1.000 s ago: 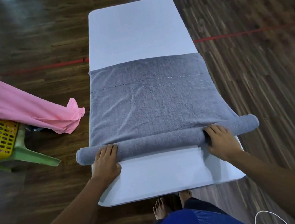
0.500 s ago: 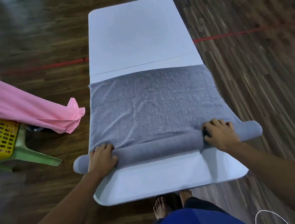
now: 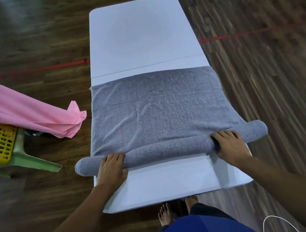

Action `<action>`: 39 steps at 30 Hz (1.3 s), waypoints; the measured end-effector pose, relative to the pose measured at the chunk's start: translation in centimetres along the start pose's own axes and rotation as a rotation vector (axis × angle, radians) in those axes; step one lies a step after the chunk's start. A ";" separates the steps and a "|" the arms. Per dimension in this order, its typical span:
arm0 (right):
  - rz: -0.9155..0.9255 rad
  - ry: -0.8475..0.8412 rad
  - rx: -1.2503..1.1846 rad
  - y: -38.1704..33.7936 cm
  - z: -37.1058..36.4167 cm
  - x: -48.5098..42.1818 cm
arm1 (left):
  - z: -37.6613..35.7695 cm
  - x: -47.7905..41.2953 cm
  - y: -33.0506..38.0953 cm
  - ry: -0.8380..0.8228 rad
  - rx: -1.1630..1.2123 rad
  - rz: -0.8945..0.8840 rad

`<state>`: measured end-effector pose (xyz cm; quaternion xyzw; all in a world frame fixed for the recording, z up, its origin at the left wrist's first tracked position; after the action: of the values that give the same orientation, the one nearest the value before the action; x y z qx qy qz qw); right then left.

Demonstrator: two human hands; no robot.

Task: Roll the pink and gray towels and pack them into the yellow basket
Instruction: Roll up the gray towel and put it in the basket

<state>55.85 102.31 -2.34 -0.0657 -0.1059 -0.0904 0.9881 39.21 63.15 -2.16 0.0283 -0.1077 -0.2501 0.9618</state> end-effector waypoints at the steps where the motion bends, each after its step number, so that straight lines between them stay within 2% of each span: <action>1: -0.005 -0.043 0.006 -0.2 0.7 -0.6 | 0.3 -0.2 0.1 -0.023 -0.005 0.012; 4: -0.011 -0.256 0.041 -0.5 2.6 -2.5 | 1.4 -1.3 0.0 -0.223 0.005 0.074; 6: -0.054 -0.284 0.036 -0.3 3.0 -3.4 | 1.7 -2.0 -0.3 -0.350 0.078 0.130; 7: -0.081 -0.226 0.035 -0.2 3.1 -3.7 | 1.7 -2.3 -0.6 -0.332 0.110 0.137; 10: -0.090 0.091 0.007 -0.4 3.0 -3.8 | 1.5 -2.6 -1.1 -0.022 0.094 0.094; 12: -0.062 0.151 -0.031 -0.7 2.7 -3.5 | 1.5 -2.4 -0.7 0.130 0.103 0.077; 14: -0.045 0.063 -0.053 -1.0 2.0 -2.9 | 1.2 -1.9 -0.2 0.142 0.100 0.031; 17: 0.008 -0.048 -0.007 -0.9 1.0 -1.7 | 0.1 -0.8 -0.4 0.026 0.012 -0.028; 19: -0.001 -0.020 0.017 -0.8 0.6 -1.6 | -0.3 -0.4 -0.7 -0.031 -0.048 -0.025; 21: -0.007 0.036 0.030 -0.7 0.7 -2.0 | -0.3 -0.6 -0.9 -0.006 -0.052 -0.012; 23: 0.003 0.016 0.044 -0.8 1.2 -2.4 | -0.2 -0.9 -1.0 0.015 -0.036 -0.010; 26: 0.016 -0.128 0.059 -0.7 2.5 -3.1 | 1.0 -1.3 -0.7 -0.045 -0.012 -0.016; 30: -0.057 -0.312 0.024 -0.6 3.4 -3.7 | 1.9 -1.9 -0.8 -0.254 0.082 0.027; 32: -0.087 -0.234 0.026 -0.6 2.7 -3.5 | 1.6 -2.0 -1.2 -0.161 0.104 0.032; 35: -0.047 0.105 0.012 -1.1 1.7 -2.8 | 0.8 -1.8 -1.2 0.115 0.122 0.032; 36: -0.024 0.170 -0.008 -1.3 1.6 -2.6 | 0.9 -1.5 -0.8 0.158 0.131 0.024; 37: -0.009 0.182 -0.034 -1.5 1.5 -2.3 | 0.8 -1.3 -0.5 0.172 0.135 0.007; 39: 0.008 0.104 -0.058 -1.6 0.9 -1.8 | 0.3 -0.6 -0.2 0.144 0.101 -0.025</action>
<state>53.61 101.14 -1.69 -0.0899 -0.0513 -0.0930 0.9903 38.57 63.25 -2.05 0.0959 -0.0506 -0.2539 0.9611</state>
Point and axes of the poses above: each hand's wrist, its own x-axis away from the middle knuckle, its own z-axis out of the back of the hand, y = z × x, the point moved 1 cm from there along -x, towards the middle knuckle, and after that the axes turned 7 degrees about z, right-handed, at the moved point
